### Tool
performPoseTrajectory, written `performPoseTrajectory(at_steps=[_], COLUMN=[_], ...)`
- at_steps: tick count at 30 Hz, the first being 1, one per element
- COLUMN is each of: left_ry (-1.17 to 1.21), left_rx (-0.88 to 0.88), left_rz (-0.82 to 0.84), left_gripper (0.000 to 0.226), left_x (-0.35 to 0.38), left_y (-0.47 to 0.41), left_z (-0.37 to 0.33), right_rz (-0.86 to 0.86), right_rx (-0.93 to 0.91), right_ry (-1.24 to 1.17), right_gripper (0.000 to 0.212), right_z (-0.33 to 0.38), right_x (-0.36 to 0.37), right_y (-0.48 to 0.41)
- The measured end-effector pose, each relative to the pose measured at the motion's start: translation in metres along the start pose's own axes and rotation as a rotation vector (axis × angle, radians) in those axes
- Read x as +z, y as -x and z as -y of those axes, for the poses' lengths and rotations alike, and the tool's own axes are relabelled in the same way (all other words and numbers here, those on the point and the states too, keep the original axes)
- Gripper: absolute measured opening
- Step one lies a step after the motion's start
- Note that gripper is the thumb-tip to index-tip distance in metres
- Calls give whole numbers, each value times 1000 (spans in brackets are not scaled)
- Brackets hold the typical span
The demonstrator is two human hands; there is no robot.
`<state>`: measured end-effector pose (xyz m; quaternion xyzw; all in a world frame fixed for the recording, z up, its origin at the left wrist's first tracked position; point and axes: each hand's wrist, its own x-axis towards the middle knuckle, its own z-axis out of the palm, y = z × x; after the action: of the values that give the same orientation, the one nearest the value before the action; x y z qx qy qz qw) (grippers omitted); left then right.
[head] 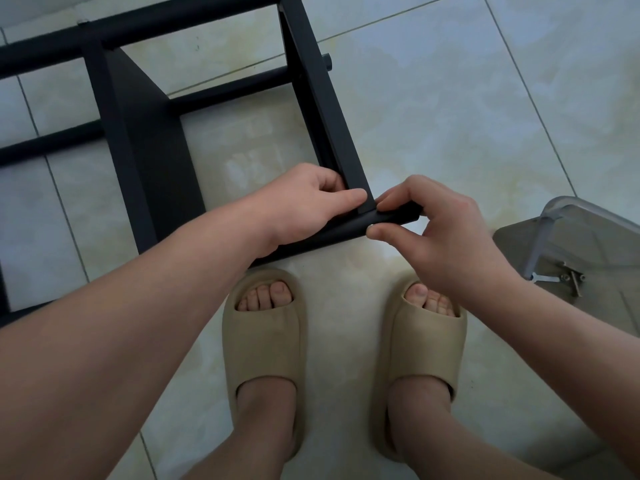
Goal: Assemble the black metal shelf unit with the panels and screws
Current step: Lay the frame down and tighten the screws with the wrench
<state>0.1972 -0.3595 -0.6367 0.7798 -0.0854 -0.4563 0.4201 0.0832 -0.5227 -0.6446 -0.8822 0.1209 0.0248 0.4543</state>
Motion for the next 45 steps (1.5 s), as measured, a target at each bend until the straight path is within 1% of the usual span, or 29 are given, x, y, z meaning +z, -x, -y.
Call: performPoseTrajectory(at_steps=[3,6,10,13,15,17,18,20,22,25,27,30,32,35,37,40,42,45], left_ry=[2,-3,-105,-127,-161,-277,-330,-394,-443,-601,-750,-1085,-1264,-1420,-1499,-1548,-1546,-1482], left_rx=[-19,-31,6,25,23,79,140,287,438,591,667,786,860,959,948,763,761,824], left_rz=[-7,-55,-189,-296,-419,-555,-607,-648,-582,-344,-195,16,121,233,334,461,459,434], left_gripper=[39,35,44,34,25,21,20,18,17,21,25,34,36,38,41,40,34,28], left_x=[0,4,14,18,20,21,24,32,49,86,111,141,158,183,201,217,218,215], left_y=[0,2,3,5,9,15,17,22,27,35,36,30,21,7,-1,-12,-18,-24], left_z=[-1,1,1,1,-2,-8,-14,-29,-49,-72,-83,-96,-103,-107,-105,-92,-83,-75], right_rz=[-15,-12,3,38,72,91,89,72,30,-16,-42,-90,-58,46,109,193,209,163], right_rx=[24,-11,-94,-126,-142,-169,-176,-175,-163,-97,-30,84,202,378,501,643,700,762], right_ry=[3,22,145,203,226,249,270,328,411,519,569,599,584,505,474,512,553,552], right_gripper=[22,23,30,33,41,51,54,55,54,56,57,54,55,54,50,44,41,38], right_z=[-1,-3,-7,-7,-6,-7,-8,-15,-25,-46,-62,-90,-108,-134,-150,-171,-181,-194], right_x=[2,2,-2,-6,-10,-17,-25,-41,-63,-96,-116,-141,-153,-163,-166,-166,-162,-153], right_y=[1,5,4,5,9,18,26,42,64,99,123,152,160,152,141,128,121,111])
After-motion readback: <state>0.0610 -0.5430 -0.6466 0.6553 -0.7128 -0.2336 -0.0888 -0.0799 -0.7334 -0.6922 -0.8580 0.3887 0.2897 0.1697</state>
